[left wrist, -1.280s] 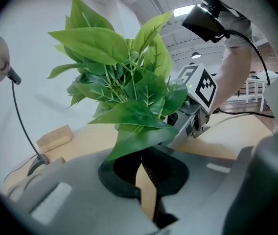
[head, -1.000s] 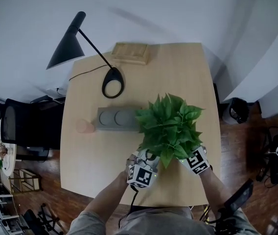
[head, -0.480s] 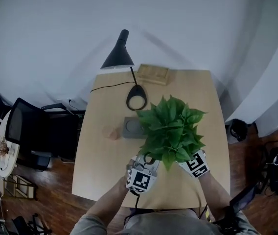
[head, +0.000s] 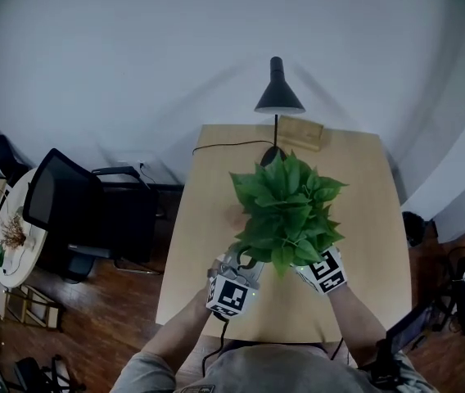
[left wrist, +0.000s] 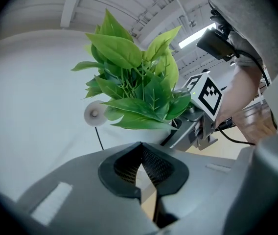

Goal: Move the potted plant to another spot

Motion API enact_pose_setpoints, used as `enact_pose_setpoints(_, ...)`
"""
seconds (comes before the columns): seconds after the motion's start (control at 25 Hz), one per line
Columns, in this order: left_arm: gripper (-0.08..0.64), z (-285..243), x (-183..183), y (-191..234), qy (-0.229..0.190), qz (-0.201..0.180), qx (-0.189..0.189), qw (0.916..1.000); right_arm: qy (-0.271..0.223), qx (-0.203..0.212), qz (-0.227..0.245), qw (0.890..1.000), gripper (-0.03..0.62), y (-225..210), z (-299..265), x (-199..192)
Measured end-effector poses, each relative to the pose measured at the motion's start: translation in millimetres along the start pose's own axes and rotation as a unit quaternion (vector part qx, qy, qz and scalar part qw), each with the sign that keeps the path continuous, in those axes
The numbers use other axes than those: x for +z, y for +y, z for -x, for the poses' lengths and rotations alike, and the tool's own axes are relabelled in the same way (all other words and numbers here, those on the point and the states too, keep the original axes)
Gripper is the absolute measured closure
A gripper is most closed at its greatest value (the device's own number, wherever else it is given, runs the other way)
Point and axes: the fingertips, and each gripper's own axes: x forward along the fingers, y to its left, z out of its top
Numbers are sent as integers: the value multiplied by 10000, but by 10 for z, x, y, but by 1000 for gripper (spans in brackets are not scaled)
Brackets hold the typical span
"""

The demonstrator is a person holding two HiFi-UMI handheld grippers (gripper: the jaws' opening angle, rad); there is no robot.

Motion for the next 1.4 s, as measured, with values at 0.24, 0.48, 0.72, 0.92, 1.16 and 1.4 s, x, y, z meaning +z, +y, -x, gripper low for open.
enact_pose_setpoints(0.24, 558, 641, -178, 590, 50, -43, 371, 9993, -41, 247, 156, 9996, 95, 559, -576, 391)
enact_pose_setpoints(0.48, 558, 1147, -433, 1029, 178, 10, 703, 9974, -105, 591, 285, 9978, 95, 1079, -1082, 683)
enact_pose_setpoints(0.72, 558, 1402, -726, 1275, 395, 167, 890, 9951, 8, 846, 344, 9958, 95, 1370, -1455, 691)
enact_pose_setpoints(0.92, 558, 1466, -1061, 1400, 642, 377, 930, 9929, 196, 951, 363, 9946, 95, 1496, -1747, 525)
enact_pose_setpoints(1.16, 558, 1469, -1507, 1374, 1019, 597, 780, 9899, 462, 1093, 138, 9928, 95, 1631, -1984, 143)
enact_pose_setpoints(1.4, 558, 1364, -1862, 1332, 1324, 783, 635, 9861, 675, 1219, 17, 9902, 95, 1662, -2181, -217)
